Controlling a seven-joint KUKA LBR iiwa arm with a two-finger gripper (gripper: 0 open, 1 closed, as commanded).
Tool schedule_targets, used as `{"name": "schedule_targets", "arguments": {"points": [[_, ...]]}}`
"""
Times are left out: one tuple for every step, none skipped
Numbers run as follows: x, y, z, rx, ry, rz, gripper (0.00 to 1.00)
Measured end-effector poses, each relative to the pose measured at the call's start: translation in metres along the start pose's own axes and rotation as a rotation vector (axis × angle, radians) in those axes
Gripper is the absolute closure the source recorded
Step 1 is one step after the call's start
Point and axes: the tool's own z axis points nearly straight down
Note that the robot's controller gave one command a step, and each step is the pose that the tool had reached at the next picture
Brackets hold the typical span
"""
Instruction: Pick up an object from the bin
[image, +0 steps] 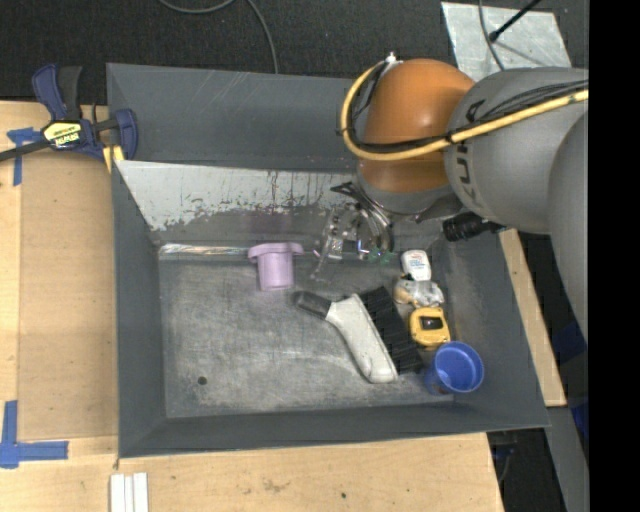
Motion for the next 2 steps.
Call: {"name": "schedule_targets", "arguments": {"points": [[0.001,-0.001,-0.003,-0.001,0.0,-0.013,1.0],[0.023,-0.025,0.005,-0.001,0.002,-0.29,0.0]]}}
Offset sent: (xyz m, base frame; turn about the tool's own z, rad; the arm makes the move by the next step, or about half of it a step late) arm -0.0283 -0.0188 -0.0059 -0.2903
